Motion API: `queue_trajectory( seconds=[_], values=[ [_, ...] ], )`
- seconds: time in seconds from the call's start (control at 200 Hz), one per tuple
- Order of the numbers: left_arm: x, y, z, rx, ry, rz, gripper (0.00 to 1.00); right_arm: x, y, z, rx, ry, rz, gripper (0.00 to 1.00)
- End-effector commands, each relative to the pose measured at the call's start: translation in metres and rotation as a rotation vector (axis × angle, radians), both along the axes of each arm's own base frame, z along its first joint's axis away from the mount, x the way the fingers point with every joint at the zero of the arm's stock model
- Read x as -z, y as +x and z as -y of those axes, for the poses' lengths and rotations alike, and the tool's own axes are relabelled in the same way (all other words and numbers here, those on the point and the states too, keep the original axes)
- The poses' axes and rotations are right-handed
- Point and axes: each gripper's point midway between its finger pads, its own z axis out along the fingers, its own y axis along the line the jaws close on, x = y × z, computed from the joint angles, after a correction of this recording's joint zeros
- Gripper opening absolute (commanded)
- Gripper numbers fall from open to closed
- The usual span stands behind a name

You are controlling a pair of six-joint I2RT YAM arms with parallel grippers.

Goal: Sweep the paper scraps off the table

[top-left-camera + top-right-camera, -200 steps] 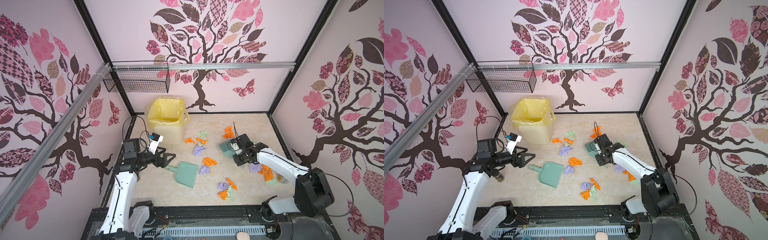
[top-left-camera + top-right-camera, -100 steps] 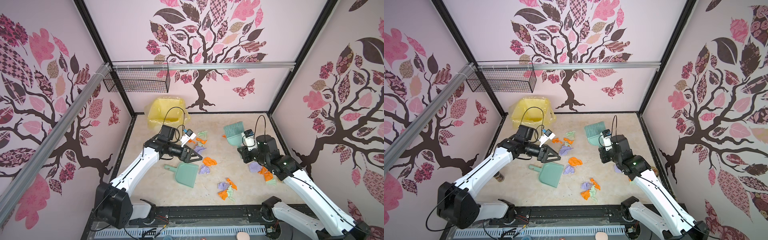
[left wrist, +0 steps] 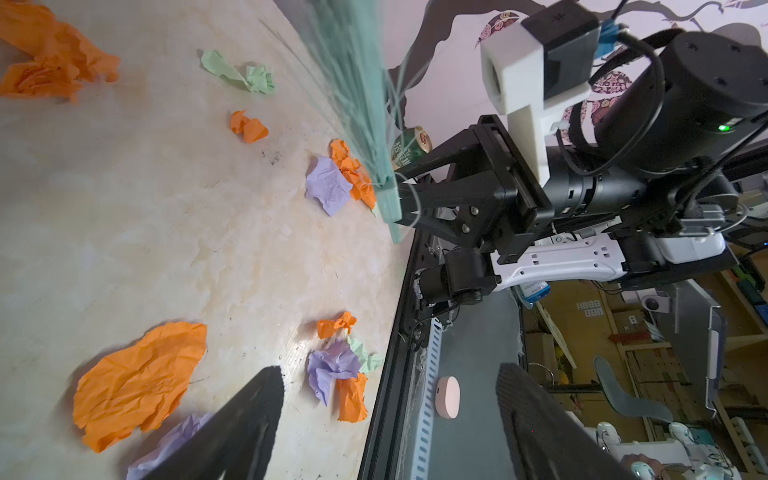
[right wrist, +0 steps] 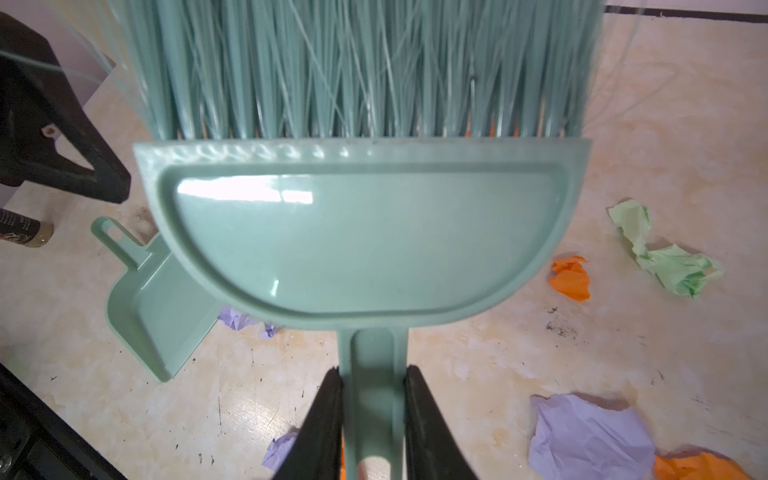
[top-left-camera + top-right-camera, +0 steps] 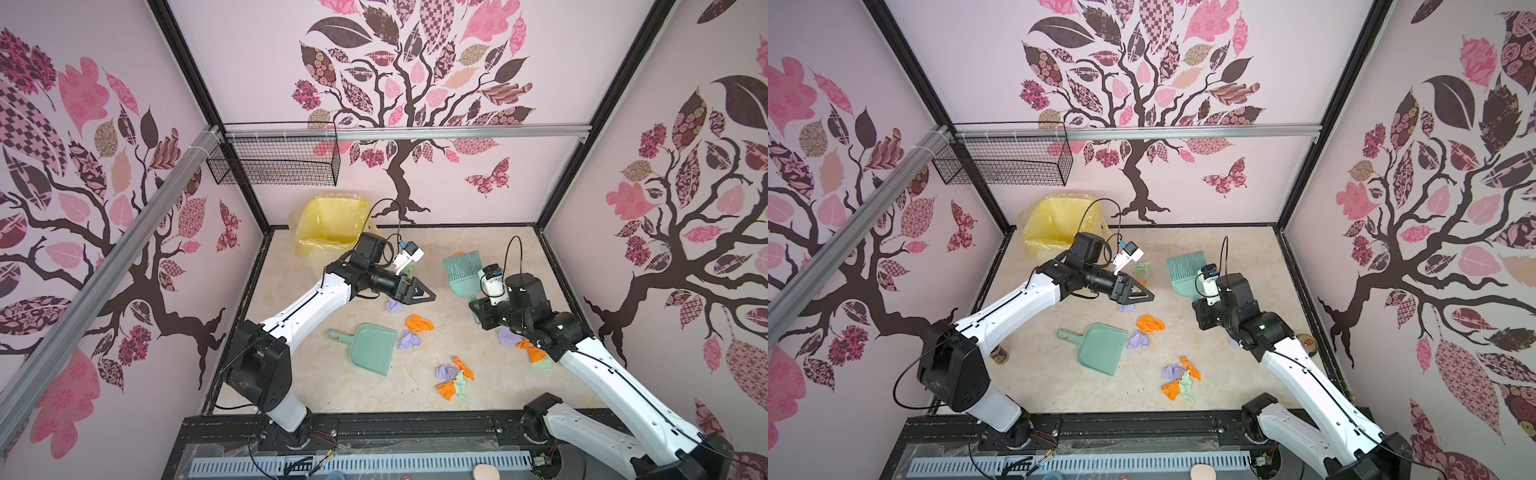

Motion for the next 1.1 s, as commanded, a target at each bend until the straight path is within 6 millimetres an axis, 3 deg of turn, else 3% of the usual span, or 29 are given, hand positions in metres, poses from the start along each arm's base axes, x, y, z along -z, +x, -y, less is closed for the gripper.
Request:
queue_trajectory(
  seconds=[0.0,0.42,0.57,0.81,1.095],
  values=[
    [-0.009,0.013,0.014,-0.011,-0.011,0.045,0.84,-0.01,0.007,-0.013,-0.016,0.051,0.017,0.19],
    [-0.007,0.057,0.041,-0.09,0.011,0.071,0.83,-0.009,0.008,-0.036,-0.052,0.07,0.02,0.19],
    [-0.009,0.062,0.051,-0.104,0.003,0.08,0.8,-0.008,0.008,-0.04,-0.058,0.076,0.02,0.19],
    [-0.003,0.052,0.066,-0.067,0.015,0.08,0.68,-0.007,0.01,-0.045,-0.065,0.081,0.016,0.19],
    [-0.004,0.047,0.063,-0.053,0.021,0.092,0.43,-0.008,0.012,-0.048,-0.062,0.077,0.026,0.19]
  ],
)
